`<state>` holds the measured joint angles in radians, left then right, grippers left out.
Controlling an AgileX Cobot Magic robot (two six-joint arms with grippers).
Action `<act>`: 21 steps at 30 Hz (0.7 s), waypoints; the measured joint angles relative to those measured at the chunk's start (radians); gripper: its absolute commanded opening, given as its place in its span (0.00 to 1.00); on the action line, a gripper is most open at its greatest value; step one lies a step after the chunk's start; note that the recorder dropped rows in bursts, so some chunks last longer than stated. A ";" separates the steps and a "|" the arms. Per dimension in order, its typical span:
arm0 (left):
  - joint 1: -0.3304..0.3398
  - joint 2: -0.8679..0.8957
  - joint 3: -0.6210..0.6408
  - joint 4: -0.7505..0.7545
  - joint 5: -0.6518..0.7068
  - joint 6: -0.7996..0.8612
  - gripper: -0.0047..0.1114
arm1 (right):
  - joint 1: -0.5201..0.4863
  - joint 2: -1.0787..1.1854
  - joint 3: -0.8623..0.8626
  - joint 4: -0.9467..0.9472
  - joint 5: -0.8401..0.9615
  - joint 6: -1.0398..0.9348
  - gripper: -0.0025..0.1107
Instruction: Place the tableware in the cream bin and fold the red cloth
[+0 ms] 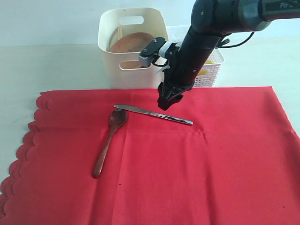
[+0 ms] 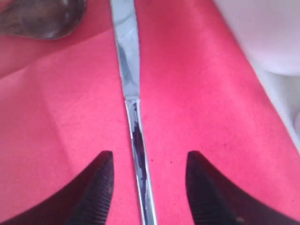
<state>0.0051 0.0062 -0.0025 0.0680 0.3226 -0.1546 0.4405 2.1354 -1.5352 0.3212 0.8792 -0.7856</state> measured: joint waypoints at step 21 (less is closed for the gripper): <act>0.000 0.000 0.000 0.000 0.000 0.000 0.05 | 0.000 0.094 0.000 0.009 -0.015 0.002 0.30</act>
<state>0.0051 0.0062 -0.0025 0.0680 0.3226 -0.1546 0.4405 2.2296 -1.5352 0.3300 0.8643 -0.7841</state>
